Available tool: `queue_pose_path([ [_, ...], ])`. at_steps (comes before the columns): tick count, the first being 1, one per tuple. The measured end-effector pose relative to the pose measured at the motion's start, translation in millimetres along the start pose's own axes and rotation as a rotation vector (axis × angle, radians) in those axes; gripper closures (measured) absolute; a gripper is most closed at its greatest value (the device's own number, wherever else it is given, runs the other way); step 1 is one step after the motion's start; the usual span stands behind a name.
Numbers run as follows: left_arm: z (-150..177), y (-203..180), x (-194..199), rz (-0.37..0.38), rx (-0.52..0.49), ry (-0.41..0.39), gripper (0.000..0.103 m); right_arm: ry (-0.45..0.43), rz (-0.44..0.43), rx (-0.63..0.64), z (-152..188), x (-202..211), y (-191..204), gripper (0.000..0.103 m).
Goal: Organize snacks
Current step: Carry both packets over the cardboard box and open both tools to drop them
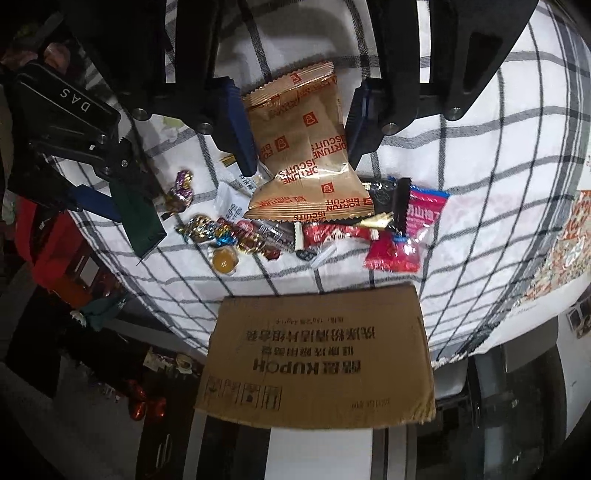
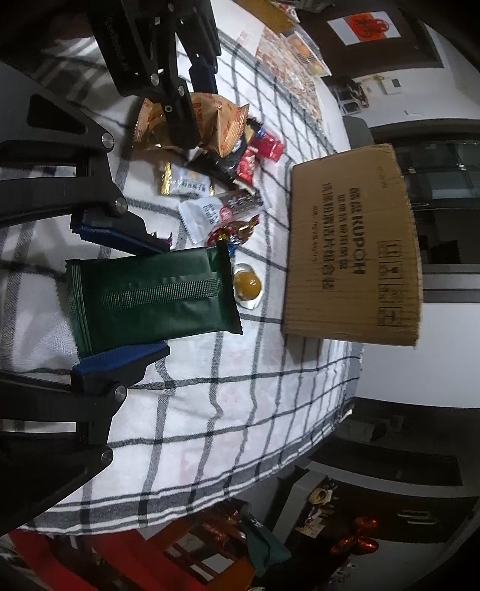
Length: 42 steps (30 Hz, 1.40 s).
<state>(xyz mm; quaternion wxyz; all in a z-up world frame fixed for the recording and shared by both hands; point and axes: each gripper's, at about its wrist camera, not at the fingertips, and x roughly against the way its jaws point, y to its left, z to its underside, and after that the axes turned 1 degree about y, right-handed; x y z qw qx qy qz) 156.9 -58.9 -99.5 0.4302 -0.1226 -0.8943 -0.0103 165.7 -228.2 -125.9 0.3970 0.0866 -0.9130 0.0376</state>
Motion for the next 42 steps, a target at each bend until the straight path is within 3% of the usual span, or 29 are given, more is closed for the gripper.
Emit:
queue_pose_path([
  [9,-11.6,-1.5,38.7,0.003,-0.049,-0.104,0.058,-0.078,-0.016,-0.007,-15.4,32.6,12.0,0.055],
  [20,-47.8,8.5,65.5,0.037,-0.069,-0.188,0.059,-0.164,-0.031,-0.002,-46.8,53.4,24.0,0.055],
  [33,-121.9,27.3,79.5,0.039,-0.090,-0.268,0.061,-0.264,-0.062,-0.022,-129.6,55.1,20.8,0.055],
  [42,-188.0,44.9,74.8,0.047,-0.077,-0.261,0.061,-0.264,-0.102,-0.049,-194.9,38.7,11.0,0.055],
])
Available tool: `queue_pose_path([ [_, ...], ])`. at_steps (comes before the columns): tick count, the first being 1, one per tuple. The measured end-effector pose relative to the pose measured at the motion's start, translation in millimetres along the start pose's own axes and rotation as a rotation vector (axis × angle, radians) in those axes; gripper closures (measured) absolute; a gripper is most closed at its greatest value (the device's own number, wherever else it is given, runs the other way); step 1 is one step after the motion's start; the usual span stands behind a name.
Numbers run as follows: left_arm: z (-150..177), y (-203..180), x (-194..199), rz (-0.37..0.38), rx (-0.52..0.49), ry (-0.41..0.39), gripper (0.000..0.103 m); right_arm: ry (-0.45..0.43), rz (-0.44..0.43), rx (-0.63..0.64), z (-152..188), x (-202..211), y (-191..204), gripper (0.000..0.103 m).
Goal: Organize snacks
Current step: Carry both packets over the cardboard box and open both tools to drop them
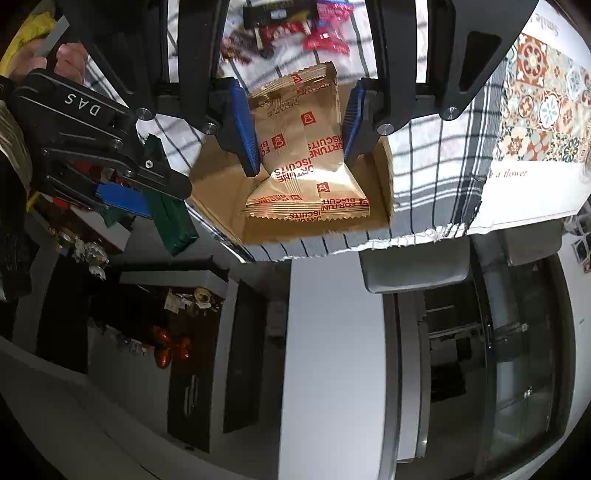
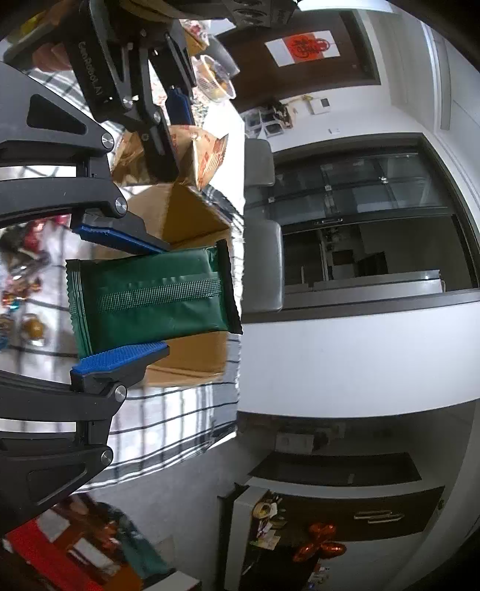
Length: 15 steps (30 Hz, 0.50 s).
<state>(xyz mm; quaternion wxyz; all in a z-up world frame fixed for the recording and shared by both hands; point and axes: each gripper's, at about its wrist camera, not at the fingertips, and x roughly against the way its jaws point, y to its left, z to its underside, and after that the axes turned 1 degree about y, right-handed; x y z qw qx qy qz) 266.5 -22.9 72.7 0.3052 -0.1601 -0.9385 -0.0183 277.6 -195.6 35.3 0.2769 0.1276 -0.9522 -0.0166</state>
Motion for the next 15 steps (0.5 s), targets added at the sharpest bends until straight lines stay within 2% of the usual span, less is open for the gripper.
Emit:
queue_pose_path([
  [7,-32.9,16.7,-33.7,0.009,0.023,0.039,0.061,0.043,-0.020,-0.001,-29.0,-31.8,-6.2,0.055],
  [13,-44.2,21.7,-58.2,-0.001,0.021,0.062,0.061,0.066,-0.005,0.000,-34.4,-53.6,-10.2,0.055],
  [15,-46.7,24.1,-65.8,-0.009,0.024,0.064,0.054,0.073,0.004,0.000,-36.6,-60.9,-10.8,0.055],
])
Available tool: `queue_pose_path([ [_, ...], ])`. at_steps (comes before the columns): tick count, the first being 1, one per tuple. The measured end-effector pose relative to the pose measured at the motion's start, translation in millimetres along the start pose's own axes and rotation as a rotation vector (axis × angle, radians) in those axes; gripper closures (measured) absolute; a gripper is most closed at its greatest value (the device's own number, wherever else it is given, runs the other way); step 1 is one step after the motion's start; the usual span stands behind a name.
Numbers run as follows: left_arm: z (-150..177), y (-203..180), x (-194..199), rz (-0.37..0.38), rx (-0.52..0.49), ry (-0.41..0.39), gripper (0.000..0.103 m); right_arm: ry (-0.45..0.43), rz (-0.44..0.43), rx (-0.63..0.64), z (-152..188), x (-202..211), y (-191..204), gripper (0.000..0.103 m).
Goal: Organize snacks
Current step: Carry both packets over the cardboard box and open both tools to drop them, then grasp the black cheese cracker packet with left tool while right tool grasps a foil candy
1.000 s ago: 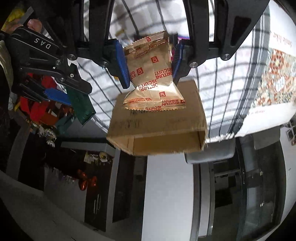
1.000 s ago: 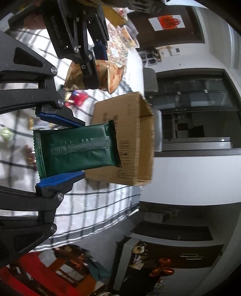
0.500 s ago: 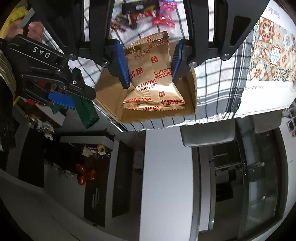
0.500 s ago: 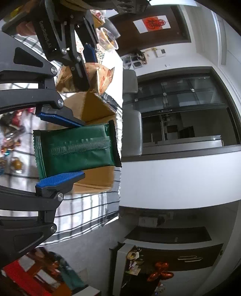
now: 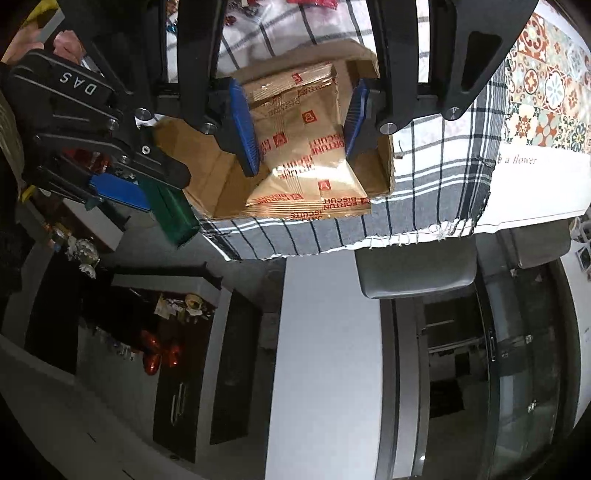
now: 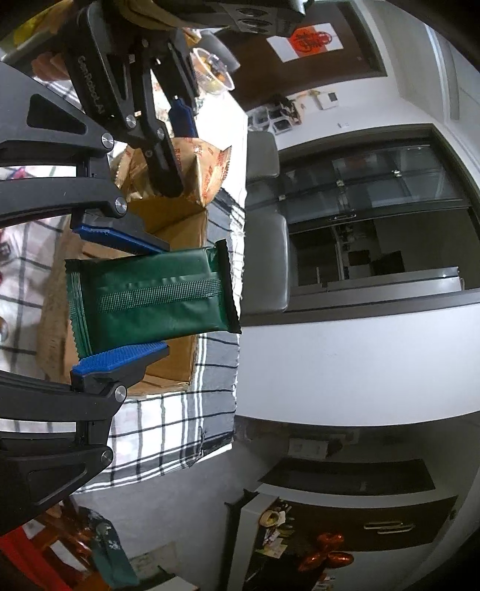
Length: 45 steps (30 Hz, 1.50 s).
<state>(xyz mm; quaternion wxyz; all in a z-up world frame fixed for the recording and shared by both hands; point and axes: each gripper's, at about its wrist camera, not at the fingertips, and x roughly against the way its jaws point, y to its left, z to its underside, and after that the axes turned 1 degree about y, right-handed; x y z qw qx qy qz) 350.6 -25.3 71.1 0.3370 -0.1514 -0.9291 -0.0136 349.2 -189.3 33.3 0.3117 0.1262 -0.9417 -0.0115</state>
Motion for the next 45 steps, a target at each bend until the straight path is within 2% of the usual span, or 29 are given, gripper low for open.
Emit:
queue_pose_path([
  [1,-1.5,1.2,-3.9,-0.002,0.001,0.006,0.050,0.004,0.006,-0.002,-0.5,-3.1,-0.8,0.055],
  [2,-2.9,1.9,-6.3,-0.004,0.002,0.009,0.040,0.011,0.009,0.000,-0.2,-6.9,-1.5,0.054],
  [3,-3.3,2.7,-7.5,-0.010,0.002,0.008,0.035,0.018,0.012,0.001,-1.5,-8.8,-1.8,0.053],
  [5,-2.1,4.2,-5.4,-0.029,0.005,-0.002,0.032,0.025,0.032,-0.006,-1.3,-8.8,-3.3,0.041],
  [6,-0.2,4.8,-3.6,-0.032,0.004,-0.003,0.028,0.020,0.035,-0.006,-0.4,-6.9,-3.5,0.040],
  [12,13.6,-0.2,18.7,-0.051,-0.020,-0.043,0.028,-0.003,0.042,0.018,8.6,11.8,1.1,0.040],
  [21,41.1,-5.4,57.1,-0.054,0.008,-0.064,0.028,-0.047,0.055,0.016,29.2,52.7,11.0,0.040],
  [32,99.2,-29.6,100.9,-0.084,-0.086,-0.117,0.028,-0.064,0.094,-0.046,80.4,89.1,11.3,0.040],
  [39,132.2,-40.5,117.0,-0.077,-0.092,-0.150,0.028,-0.048,0.104,-0.048,114.6,100.4,12.1,0.040],
  [42,145.1,-43.9,118.5,-0.076,-0.099,-0.149,0.028,-0.045,0.113,-0.049,128.6,105.8,13.2,0.040],
  [45,161.5,-45.2,114.5,-0.064,-0.093,-0.111,0.028,-0.034,0.132,-0.037,144.1,108.2,15.7,0.040],
])
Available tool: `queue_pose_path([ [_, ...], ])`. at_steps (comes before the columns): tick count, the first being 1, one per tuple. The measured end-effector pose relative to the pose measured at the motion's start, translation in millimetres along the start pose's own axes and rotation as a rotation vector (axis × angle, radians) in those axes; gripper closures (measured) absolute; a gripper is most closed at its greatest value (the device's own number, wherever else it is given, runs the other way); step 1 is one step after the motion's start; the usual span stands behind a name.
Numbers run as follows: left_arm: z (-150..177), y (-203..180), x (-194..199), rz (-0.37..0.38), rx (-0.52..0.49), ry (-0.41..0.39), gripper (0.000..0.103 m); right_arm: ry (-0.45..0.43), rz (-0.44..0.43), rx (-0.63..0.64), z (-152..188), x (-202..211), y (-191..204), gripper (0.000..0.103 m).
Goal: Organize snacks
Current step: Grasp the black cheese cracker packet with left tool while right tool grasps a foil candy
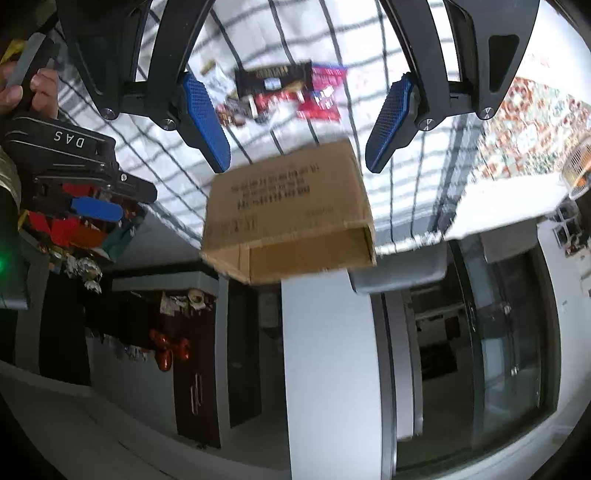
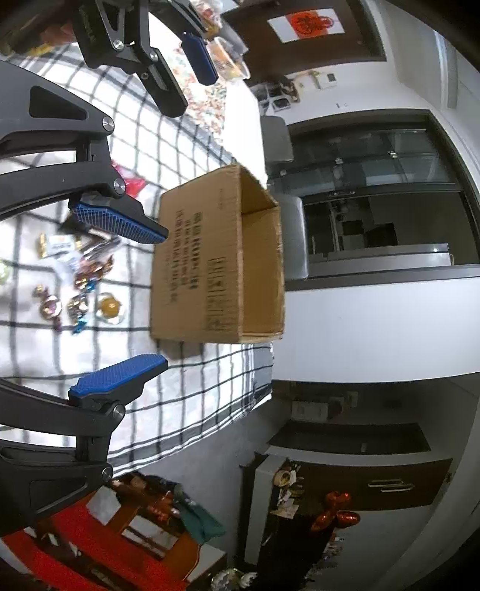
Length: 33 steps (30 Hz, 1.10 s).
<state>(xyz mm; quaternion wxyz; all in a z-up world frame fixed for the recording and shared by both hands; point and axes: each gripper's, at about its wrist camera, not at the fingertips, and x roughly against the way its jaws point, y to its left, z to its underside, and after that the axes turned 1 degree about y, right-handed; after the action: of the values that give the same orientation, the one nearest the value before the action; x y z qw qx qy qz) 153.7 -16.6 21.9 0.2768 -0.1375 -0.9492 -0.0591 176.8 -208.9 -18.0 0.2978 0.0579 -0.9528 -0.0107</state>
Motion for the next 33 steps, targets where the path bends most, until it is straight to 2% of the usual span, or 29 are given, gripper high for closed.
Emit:
queue_pose_path([
  [4,19.0,-3.4,-15.3,0.026,0.022,0.089,0.028,0.034,0.008,0.007,20.1,-1.5,1.2,0.040],
  [10,36.6,-6.1,-35.2,0.046,0.047,0.173,0.028,0.110,0.006,-0.015,39.7,-16.3,-4.5,0.040],
  [25,70.5,1.1,-66.7,0.074,0.086,0.285,0.028,0.230,-0.001,-0.036,73.6,-45.6,-3.1,0.040],
  [33,85.1,7.4,-77.7,0.087,0.099,0.315,0.026,0.286,-0.002,-0.050,90.6,-57.8,0.6,0.040],
])
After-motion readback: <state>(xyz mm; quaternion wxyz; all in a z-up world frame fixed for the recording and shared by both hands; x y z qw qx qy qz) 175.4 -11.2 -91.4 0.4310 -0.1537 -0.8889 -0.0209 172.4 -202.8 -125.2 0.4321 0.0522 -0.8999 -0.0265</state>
